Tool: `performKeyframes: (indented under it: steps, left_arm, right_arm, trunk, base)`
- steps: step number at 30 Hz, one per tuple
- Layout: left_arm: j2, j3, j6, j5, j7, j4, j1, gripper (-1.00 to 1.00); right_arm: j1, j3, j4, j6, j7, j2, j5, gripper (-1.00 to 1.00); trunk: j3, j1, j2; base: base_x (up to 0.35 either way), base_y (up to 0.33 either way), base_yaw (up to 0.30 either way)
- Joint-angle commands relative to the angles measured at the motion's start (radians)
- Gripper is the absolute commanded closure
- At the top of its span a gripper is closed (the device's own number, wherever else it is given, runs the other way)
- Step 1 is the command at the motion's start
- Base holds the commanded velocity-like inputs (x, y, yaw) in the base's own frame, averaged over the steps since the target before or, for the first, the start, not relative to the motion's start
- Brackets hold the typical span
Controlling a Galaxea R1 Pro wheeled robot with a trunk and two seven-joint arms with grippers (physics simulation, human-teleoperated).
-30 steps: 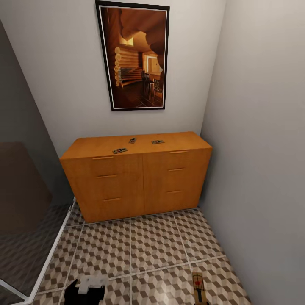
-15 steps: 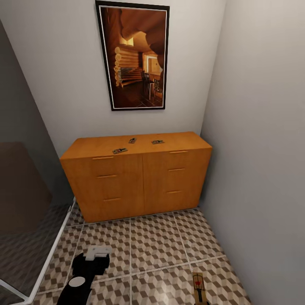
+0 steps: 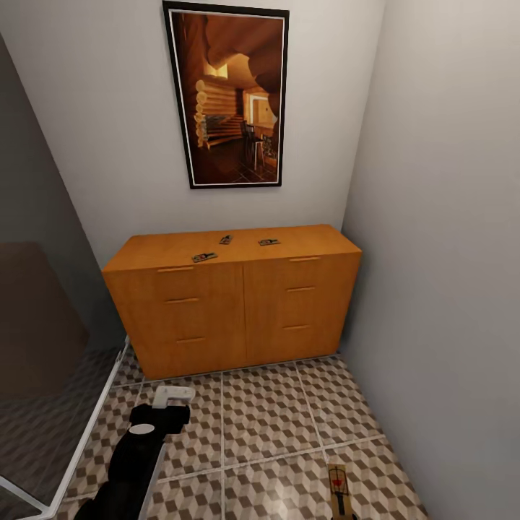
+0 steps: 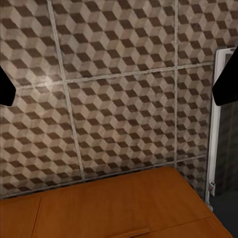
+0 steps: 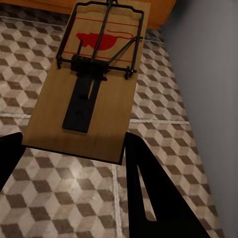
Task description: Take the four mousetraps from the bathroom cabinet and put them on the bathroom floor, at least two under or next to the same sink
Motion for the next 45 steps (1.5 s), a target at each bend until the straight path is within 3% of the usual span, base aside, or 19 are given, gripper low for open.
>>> performKeyframes:
  steps: [1,2,3,7,23,34,42,45]
  left_arm:
    - [0.001,-0.003,0.006,0.004,0.005,0.000,-0.002,-1.00]
    - [0.001,-0.005,0.006,0.004,0.004,0.000,-0.002,-1.00]
    - [0.008,-0.030,0.007,0.004,0.001,0.001,-0.003,-1.00]
    - [0.009,-0.045,0.008,0.004,0.001,0.000,-0.004,-1.00]
    - [0.006,-0.047,0.007,0.003,0.001,-0.001,-0.004,-1.00]
    - [0.003,-0.047,0.006,-0.002,0.009,-0.002,-0.010,-1.00]
    - [0.001,-0.047,0.016,-0.003,0.014,-0.002,-0.143,-1.00]
    - [0.001,-0.047,0.071,-0.003,0.014,-0.002,-0.201,-1.00]
  right_arm:
    - [-0.001,0.008,0.001,-0.001,-0.006,0.000,0.000,1.00]
    - [-0.001,0.008,0.001,-0.001,-0.006,0.000,0.000,1.00]
    - [-0.001,0.008,0.001,-0.001,-0.006,0.000,0.000,1.00]
    - [-0.001,0.008,0.001,-0.001,-0.006,0.000,0.000,1.00]
    - [-0.001,0.008,0.002,0.001,-0.006,-0.001,0.000,1.00]
    - [-0.001,0.008,0.002,0.001,-0.006,0.000,0.000,1.00]
    - [-0.001,0.008,0.002,0.002,-0.006,0.000,0.000,1.00]
    - [-0.001,0.008,0.002,0.002,-0.006,0.000,0.000,1.00]
  trunk:
    - [-0.001,0.000,-0.001]
    - [-0.001,0.000,-0.001]
    - [-0.001,0.000,-0.001]
    - [-0.001,0.000,-0.001]
    - [-0.001,0.000,-0.001]
    - [-0.001,0.000,-0.001]
    - [-0.001,0.000,-0.001]
    - [-0.001,0.000,-0.001]
  base:
    - [0.000,0.000,0.000]
    - [0.000,0.000,0.000]
    - [0.000,0.000,0.000]
    - [0.000,0.000,0.000]
    - [0.233,0.000,0.000]
    - [0.043,0.000,0.000]
    - [0.001,0.000,0.000]
    - [0.000,0.000,0.000]
